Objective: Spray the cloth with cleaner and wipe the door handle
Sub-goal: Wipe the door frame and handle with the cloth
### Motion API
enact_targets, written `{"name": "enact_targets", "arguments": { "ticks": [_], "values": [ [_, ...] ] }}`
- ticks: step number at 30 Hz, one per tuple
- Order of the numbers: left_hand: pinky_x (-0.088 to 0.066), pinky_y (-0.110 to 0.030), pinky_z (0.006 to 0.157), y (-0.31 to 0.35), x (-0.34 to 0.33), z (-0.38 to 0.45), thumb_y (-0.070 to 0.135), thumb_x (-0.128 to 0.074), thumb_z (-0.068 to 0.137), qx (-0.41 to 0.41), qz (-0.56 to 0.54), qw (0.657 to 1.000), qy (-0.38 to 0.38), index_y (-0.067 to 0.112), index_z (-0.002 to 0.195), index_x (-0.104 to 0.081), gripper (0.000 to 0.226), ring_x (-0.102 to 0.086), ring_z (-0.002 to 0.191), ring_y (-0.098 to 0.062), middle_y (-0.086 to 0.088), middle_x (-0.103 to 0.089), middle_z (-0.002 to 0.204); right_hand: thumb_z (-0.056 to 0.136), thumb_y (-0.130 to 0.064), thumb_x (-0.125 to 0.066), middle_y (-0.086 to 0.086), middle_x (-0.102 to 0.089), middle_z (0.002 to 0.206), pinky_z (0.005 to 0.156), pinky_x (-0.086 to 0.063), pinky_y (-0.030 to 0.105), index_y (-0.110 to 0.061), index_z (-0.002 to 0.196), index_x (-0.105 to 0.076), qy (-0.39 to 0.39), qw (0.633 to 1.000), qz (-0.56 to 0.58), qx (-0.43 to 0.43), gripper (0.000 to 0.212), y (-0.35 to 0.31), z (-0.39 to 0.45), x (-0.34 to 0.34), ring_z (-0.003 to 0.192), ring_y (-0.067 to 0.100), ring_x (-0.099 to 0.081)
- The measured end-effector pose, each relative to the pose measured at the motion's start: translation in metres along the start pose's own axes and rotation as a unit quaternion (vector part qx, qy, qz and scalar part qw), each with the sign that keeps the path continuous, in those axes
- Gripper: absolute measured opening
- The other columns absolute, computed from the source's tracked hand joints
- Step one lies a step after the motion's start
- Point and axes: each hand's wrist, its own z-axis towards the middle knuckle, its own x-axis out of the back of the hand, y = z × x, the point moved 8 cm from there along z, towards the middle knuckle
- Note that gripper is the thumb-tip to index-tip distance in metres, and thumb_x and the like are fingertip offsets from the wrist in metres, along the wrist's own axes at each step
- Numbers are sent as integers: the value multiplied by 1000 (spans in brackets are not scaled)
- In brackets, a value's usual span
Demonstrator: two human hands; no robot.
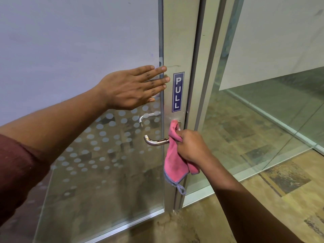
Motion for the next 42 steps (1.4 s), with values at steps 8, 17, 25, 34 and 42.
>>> {"name": "enact_targets", "arguments": {
  "ticks": [8, 17, 25, 34, 42],
  "values": [
    [-14, -47, 128, 3, -2, -2, 39, -10, 109, -31, -18, 999, 15, 10, 160, -19, 59, -4, 156, -34, -8, -13, 168, 82, -5, -56, 19, -71, 90, 63, -34, 29, -11, 94, -71, 45, 998, -37, 10, 20, -29, -5, -2, 85, 40, -64],
    [-12, -48, 127, 5, -6, -3, 40, -1, 106, -46, -30, 998, 15, 10, 159, -20, 64, -2, 156, -34, -10, -15, 168, 82, -6, -57, 19, -71, 94, 65, -35, 30, -8, 90, -70, 75, 996, -44, -36, 16, -42, -9, -6, 90, 40, -64],
    [-11, -46, 128, 5, -8, -4, 40, -1, 106, -43, -23, 999, 21, 9, 160, -19, 64, -3, 157, -33, -9, -15, 169, 83, -8, -56, 7, -57, 72, 63, -33, 29, -11, 91, -68, 68, 995, -32, -63, 14, -50, -9, -22, 83, 37, -64],
    [-13, -46, 127, 4, -8, -3, 40, -4, 108, -41, -13, 999, 16, 9, 160, -13, 61, 1, 157, -33, -9, -9, 169, 82, -3, -54, 11, -66, 77, 54, -33, 27, -10, 86, -69, 66, 995, 17, -77, 17, -54, -10, -34, 77, 33, -63],
    [-14, -47, 127, 4, -5, -2, 40, -3, 107, -39, -15, 999, 15, 8, 159, -19, 63, -4, 157, -34, -11, -14, 169, 91, -11, -67, 1, -74, 75, 66, -53, 28, -16, 81, -79, 44, 916, 368, -156, 16, 1, -17, -8, 68, 13, -66]
  ]
}}
